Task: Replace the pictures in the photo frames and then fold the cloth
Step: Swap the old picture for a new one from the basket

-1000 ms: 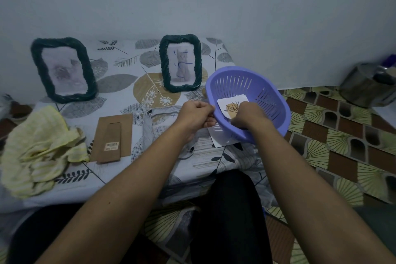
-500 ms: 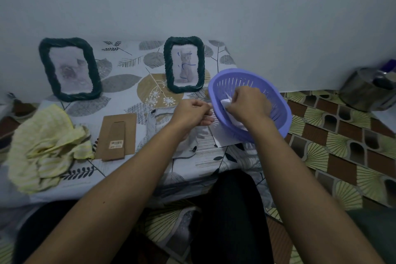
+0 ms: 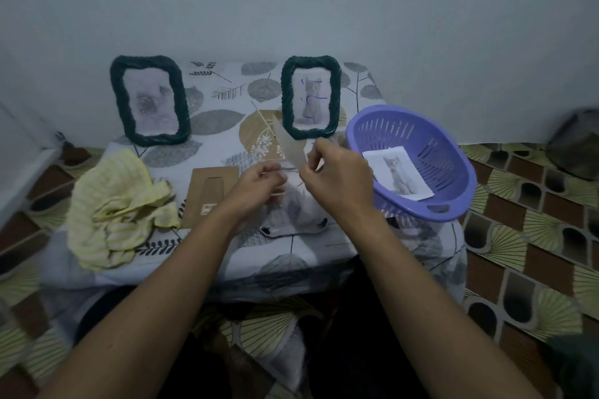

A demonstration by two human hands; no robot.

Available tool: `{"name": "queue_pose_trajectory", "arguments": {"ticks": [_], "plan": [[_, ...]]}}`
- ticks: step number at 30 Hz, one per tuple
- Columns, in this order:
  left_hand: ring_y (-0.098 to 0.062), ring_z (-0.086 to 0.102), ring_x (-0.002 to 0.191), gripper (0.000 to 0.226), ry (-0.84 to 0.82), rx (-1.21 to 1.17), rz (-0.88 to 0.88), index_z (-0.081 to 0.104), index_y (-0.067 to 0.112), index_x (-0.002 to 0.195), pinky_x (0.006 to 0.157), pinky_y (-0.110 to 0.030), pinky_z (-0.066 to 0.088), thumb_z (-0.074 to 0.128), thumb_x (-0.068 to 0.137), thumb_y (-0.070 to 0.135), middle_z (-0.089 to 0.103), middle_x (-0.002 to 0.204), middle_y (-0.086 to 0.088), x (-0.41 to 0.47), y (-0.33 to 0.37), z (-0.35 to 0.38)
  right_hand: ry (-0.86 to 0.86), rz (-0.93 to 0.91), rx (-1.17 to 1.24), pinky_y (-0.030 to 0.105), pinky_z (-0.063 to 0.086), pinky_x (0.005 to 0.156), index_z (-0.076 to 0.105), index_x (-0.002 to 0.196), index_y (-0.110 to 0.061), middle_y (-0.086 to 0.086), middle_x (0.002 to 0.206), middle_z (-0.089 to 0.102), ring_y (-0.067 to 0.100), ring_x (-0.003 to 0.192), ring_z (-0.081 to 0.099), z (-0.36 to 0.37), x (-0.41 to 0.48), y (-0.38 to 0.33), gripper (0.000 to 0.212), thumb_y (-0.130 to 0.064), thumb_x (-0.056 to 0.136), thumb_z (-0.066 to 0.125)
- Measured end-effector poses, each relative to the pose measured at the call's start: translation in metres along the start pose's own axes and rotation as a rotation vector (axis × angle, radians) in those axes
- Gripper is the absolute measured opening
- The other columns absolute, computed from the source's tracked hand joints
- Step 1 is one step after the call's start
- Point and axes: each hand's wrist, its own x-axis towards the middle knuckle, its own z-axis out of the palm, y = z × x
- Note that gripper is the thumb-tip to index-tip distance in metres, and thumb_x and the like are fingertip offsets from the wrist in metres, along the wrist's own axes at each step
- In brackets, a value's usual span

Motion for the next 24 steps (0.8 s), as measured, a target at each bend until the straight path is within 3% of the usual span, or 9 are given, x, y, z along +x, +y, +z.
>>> {"name": "queue_pose_trajectory", "arguments": {"ticks": [2, 4, 7, 10, 13, 17, 20, 24], "plan": [[-0.028, 0.062, 0.088, 0.036, 0.019, -0.151, -0.054, 0.048, 0.010, 0.133, 0.075, -0.034, 0.054, 0.057, 0.099, 0.008, 0.063, 0.102, -0.018, -0.005, -0.005, -0.006, -0.041, 0.102, 0.191, 0.033, 0.044, 0.056, 0.047, 0.068, -0.025, -0.006, 0.065, 0.059, 0.018, 0.061, 0.056, 0.011, -0.003, -0.005, 0.023, -0.015, 0.077, 0.066], [-0.026, 0.065, 0.081, 0.036, 0.009, -0.229, -0.085, 0.046, 0.015, 0.133, 0.079, -0.037, 0.057, 0.054, 0.099, 0.005, 0.066, 0.093, -0.016, -0.007, -0.011, -0.012, -0.074, 0.218, 0.359, 0.032, 0.042, 0.062, 0.043, 0.067, -0.029, -0.011, 0.067, 0.055, 0.009, 0.063, 0.052, 0.021, -0.006, -0.008, 0.032, -0.014, 0.076, 0.069], [-0.025, 0.067, 0.076, 0.043, 0.037, -0.243, -0.046, 0.043, 0.011, 0.138, 0.074, -0.040, 0.061, 0.058, 0.097, 0.005, 0.068, 0.096, -0.018, -0.009, -0.017, -0.018, -0.089, 0.337, 0.498, 0.030, 0.042, 0.069, 0.047, 0.073, -0.024, -0.012, 0.073, 0.055, 0.011, 0.072, 0.054, 0.034, -0.009, -0.004, 0.029, -0.013, 0.078, 0.072], [-0.019, 0.066, 0.075, 0.043, 0.180, -0.110, 0.039, 0.047, 0.010, 0.133, 0.063, -0.033, 0.057, 0.065, 0.094, 0.005, 0.065, 0.094, -0.010, -0.011, -0.022, -0.021, -0.104, 0.464, 0.564, 0.025, 0.041, 0.068, 0.053, 0.084, -0.019, -0.013, 0.081, 0.058, 0.002, 0.078, 0.056, 0.040, -0.013, 0.009, 0.022, -0.011, 0.079, 0.073], [-0.017, 0.066, 0.084, 0.045, 0.273, 0.162, 0.149, 0.050, 0.019, 0.126, 0.069, -0.034, 0.057, 0.074, 0.088, 0.013, 0.065, 0.094, -0.005, -0.010, -0.024, -0.021, -0.203, 0.567, 0.493, 0.030, 0.047, 0.070, 0.053, 0.100, -0.021, -0.012, 0.086, 0.061, 0.011, 0.083, 0.061, 0.042, -0.016, 0.023, 0.031, -0.018, 0.079, 0.074], [-0.010, 0.060, 0.073, 0.040, 0.304, 0.373, 0.218, 0.052, 0.023, 0.114, 0.061, -0.028, 0.051, 0.077, 0.084, 0.012, 0.062, 0.083, 0.001, -0.008, -0.028, -0.014, -0.374, 0.607, 0.304, 0.038, 0.053, 0.077, 0.051, 0.106, -0.026, -0.007, 0.086, 0.064, 0.021, 0.089, 0.063, 0.045, -0.018, 0.035, 0.035, -0.029, 0.078, 0.073], [-0.019, 0.062, 0.074, 0.033, 0.310, 0.498, 0.236, 0.062, 0.013, 0.109, 0.071, -0.033, 0.052, 0.079, 0.081, 0.015, 0.063, 0.076, -0.002, -0.004, -0.035, -0.011, -0.479, 0.552, 0.110, 0.039, 0.053, 0.083, 0.053, 0.107, -0.029, -0.001, 0.101, 0.068, 0.025, 0.097, 0.063, 0.045, -0.018, 0.036, 0.034, -0.036, 0.078, 0.070], [-0.018, 0.061, 0.078, 0.032, 0.327, 0.642, 0.233, 0.063, 0.015, 0.107, 0.063, -0.028, 0.044, 0.079, 0.081, 0.022, 0.064, 0.081, 0.002, -0.001, -0.039, -0.011, -0.528, 0.415, -0.056, 0.037, 0.050, 0.087, 0.055, 0.119, -0.025, 0.000, 0.118, 0.063, 0.026, 0.109, 0.058, 0.043, -0.018, 0.035, 0.042, -0.034, 0.080, 0.068]]}}
